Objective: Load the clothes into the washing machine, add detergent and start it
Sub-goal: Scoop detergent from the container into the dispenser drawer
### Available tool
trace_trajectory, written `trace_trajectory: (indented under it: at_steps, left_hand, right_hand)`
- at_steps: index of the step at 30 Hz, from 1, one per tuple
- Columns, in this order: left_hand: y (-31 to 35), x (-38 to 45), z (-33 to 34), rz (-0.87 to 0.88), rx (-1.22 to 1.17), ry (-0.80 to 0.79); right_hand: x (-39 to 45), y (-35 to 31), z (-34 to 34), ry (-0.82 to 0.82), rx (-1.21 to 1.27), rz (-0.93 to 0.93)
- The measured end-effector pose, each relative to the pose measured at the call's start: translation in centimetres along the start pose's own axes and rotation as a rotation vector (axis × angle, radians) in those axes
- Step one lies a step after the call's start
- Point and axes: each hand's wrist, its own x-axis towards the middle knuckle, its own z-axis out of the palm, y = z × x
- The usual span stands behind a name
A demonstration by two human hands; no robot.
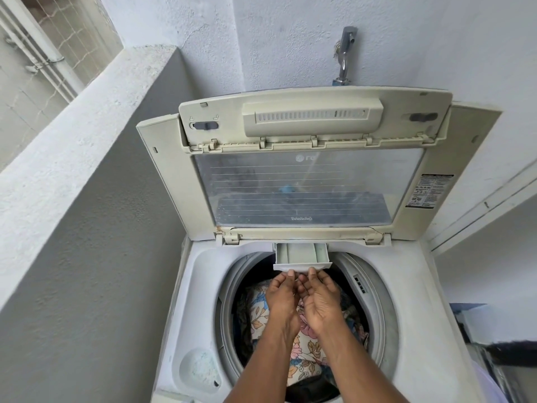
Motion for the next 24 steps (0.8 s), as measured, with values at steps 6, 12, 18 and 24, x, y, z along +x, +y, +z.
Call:
trace_trajectory:
  at_steps: [6, 12, 18, 24]
  left_hand:
    - [0.5, -0.7, -0.2, 0.020, 0.020, 0.023]
    - [1.6, -3.4, -1.0, -0.006, -0.002, 0.081]
    - [4.6, -8.2, -2.6, 0.051, -0.062, 0.176]
    - [9.3, -14.9, -4.2, 0.160, -0.194, 0.153]
  right_hand:
    - [-0.8, -0.2, 0.1, 0.025, -0.032, 0.006]
    - [-2.7, -0.3, 0.2, 0.121, -0.104, 0.015]
    - [-6.8, -1.3, 1.4, 0.191, -0.151, -0.029]
    - [-13.9, -2.1, 6.4, 0.054, -0.199, -0.094]
